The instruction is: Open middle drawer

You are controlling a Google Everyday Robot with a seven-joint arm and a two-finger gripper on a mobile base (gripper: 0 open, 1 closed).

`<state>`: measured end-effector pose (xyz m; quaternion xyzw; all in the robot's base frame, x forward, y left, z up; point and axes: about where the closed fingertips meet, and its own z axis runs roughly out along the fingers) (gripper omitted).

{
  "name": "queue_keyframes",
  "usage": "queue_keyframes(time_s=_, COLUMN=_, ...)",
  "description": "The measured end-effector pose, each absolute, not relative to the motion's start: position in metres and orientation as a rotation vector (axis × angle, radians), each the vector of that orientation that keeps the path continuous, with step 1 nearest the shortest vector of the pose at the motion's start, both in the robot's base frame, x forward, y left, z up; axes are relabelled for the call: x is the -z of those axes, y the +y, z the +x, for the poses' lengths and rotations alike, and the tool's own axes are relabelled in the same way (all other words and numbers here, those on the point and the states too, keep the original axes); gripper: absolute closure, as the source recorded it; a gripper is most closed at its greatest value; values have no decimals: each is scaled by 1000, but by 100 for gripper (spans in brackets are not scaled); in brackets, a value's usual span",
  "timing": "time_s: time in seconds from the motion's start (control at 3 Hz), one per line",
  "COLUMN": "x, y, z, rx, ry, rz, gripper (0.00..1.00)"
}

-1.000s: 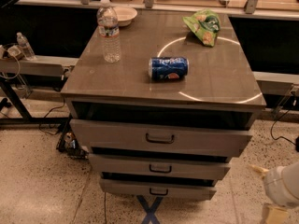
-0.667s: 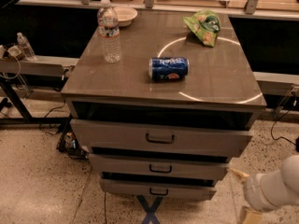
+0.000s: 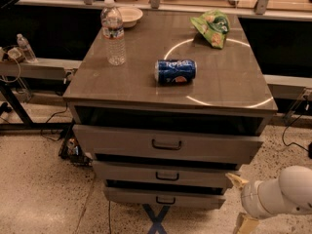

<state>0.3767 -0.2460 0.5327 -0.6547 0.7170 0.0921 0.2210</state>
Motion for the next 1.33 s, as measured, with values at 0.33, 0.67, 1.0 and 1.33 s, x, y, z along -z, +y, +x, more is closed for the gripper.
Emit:
queue_keyframes(time_s=0.33, x=-508, y=-224, z=385, rx=-254, ry=1984, rz=-1759, gripper=0)
queue_keyframes(time_s=0.67, x=-476, y=-203, z=401, rx=-222, ry=1999, rz=-1717, gripper=0)
queue_keyframes(time_s=1.0, x=-460, y=-191, z=420, rx=-183, ry=1997, rz=-1682, gripper=0)
queue_keyframes(time_s=1.33, x=-458, y=-184, z=443, rx=-132, ry=1979, rz=-1643, gripper=0)
